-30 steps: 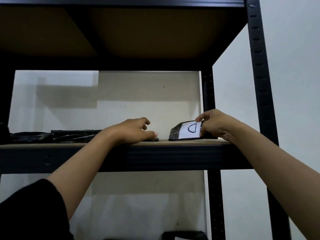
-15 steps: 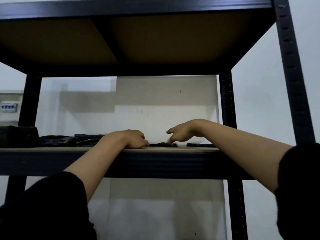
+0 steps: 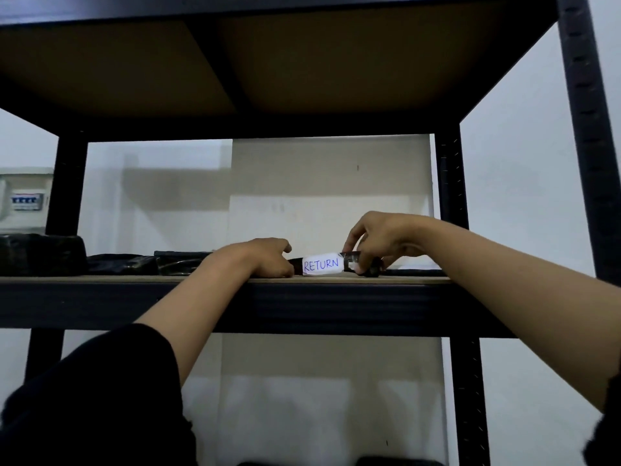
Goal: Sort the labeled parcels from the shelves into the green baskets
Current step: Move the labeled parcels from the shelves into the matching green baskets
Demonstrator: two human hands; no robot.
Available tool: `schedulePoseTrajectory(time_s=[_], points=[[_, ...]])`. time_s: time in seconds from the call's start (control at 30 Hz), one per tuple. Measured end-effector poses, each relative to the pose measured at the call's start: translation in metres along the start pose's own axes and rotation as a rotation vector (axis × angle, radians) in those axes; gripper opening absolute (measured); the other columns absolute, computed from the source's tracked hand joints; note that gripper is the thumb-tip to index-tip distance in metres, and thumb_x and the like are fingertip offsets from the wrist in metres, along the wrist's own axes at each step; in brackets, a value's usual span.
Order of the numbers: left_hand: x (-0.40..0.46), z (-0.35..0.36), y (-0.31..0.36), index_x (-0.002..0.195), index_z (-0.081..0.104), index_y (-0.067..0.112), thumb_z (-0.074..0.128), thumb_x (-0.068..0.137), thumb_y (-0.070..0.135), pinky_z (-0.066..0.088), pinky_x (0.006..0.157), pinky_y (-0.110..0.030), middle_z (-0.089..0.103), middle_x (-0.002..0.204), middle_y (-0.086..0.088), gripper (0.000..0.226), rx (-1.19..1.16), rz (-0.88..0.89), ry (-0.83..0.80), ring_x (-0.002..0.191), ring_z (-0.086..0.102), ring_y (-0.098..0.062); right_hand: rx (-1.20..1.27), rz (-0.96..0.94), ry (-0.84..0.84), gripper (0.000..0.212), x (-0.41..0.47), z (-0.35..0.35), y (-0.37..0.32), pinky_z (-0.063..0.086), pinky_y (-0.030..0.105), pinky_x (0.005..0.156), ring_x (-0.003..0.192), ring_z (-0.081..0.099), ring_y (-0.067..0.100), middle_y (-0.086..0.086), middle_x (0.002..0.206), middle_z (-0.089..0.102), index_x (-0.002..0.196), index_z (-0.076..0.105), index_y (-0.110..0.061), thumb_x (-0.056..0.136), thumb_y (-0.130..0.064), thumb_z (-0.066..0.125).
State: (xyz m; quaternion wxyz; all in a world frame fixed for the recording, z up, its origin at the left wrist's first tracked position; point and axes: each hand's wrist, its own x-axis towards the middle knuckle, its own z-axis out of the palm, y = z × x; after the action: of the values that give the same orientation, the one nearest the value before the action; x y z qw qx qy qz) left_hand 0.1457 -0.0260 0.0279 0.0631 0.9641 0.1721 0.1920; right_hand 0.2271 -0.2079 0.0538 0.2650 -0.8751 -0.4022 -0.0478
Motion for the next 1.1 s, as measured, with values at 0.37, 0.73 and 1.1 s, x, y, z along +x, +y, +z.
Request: schedulePoseTrajectory(time_s=[0.37, 0.73, 1.1], points=[[-0.031, -0.009, 0.008, 0.112, 0.063, 0.009, 0.057, 0.089, 0.006, 0.052, 0.069, -0.022, 0.065, 0.089, -0.004, 0.024, -0.366, 0.267, 0.041, 0.076, 0.059, -0.012, 0.391, -0.042, 0.083, 0.041, -0.069, -0.014, 0.021, 0.056, 0.028, 0.070, 0.071, 0.061, 0.021, 0.015, 0.089, 0.061, 0.111, 0.065, -0.013, 0.080, 0.014, 0.061], [-0.156, 0.006, 0.039, 0.100, 0.065, 0.015, 0.056, 0.088, 0.003, 0.052, 0.060, -0.013, 0.068, 0.087, -0.008, 0.019, -0.927, 0.515, 0.280, 0.069, 0.067, -0.005, 0.819, -0.193, 0.278, 0.026, -0.201, -0.012, 0.029, 0.059, 0.031, 0.075, 0.086, 0.065, 0.020, 0.017, 0.096, 0.062, 0.105, 0.065, -0.003, 0.085, 0.012, 0.056], [-0.236, 0.117, 0.090, 0.095, 0.066, 0.032, 0.072, 0.074, 0.006, 0.050, 0.066, -0.018, 0.068, 0.080, 0.007, 0.033, -0.961, 0.661, -0.012, 0.068, 0.061, -0.004, 0.817, 0.141, 0.324, 0.033, -0.331, 0.032, 0.091, 0.058, 0.030, 0.075, 0.087, 0.068, 0.024, 0.018, 0.099, 0.067, 0.106, 0.065, -0.001, 0.080, 0.018, 0.057]])
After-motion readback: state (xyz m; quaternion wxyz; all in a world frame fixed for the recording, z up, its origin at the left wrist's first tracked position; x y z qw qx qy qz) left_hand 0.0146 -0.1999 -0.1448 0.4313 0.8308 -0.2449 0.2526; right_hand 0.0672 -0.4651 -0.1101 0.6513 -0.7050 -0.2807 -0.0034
